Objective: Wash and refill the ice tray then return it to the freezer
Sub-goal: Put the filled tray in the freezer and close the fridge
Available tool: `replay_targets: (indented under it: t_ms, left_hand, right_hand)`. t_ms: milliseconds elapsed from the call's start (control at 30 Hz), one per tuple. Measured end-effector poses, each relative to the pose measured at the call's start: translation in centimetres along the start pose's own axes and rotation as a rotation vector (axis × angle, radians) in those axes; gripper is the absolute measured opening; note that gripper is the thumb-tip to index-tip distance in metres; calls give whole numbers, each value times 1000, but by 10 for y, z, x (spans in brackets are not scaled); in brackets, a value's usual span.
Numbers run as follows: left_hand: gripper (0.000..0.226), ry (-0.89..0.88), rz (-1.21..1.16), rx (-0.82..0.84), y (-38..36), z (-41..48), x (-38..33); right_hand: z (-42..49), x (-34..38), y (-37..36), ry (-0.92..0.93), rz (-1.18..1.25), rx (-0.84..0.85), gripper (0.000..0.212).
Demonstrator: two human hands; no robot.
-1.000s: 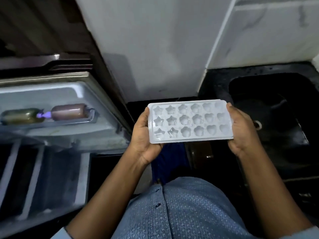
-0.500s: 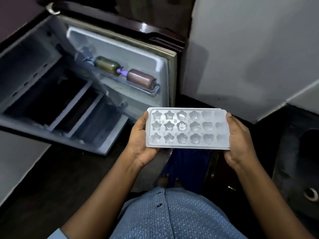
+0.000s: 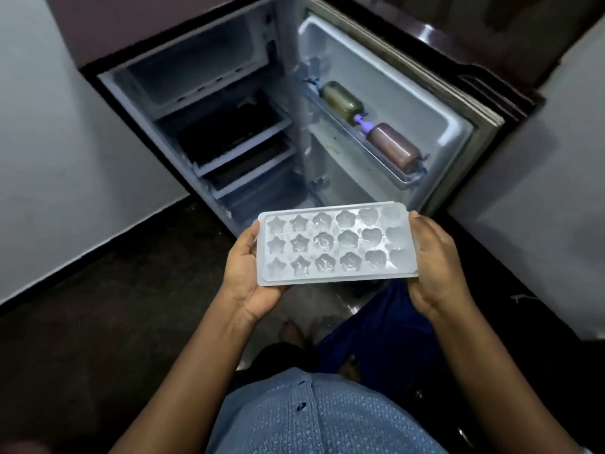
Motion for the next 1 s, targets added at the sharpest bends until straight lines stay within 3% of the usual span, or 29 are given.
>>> replay_targets:
  t_ms: [200,400,767,1000]
  left_hand:
    - [55,-115,-90,-100,30,8,-47]
    - [53,-187,-160,-154,48,22,-102]
    - [51,-157,-168,-246,53,72,-185]
    - [34,-130,-162,-421,41,105,-246]
  right_hand:
    - [7,-1,-73,-18,-42,136,9]
    - [18,12,-145,-21,-107,242,17]
    - [63,20,-247,-3,-95,202,10]
    - [101,31,-312,81,-144,234,24]
Point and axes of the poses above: each hand's wrist, its own z-axis towards the middle knuckle, its own y-axis out of the back of the hand, x = y × z, the point moved 3 cm from there along z, towards the middle knuckle, and after that the axes turned 10 degrees about -x, right-handed, at the moved point
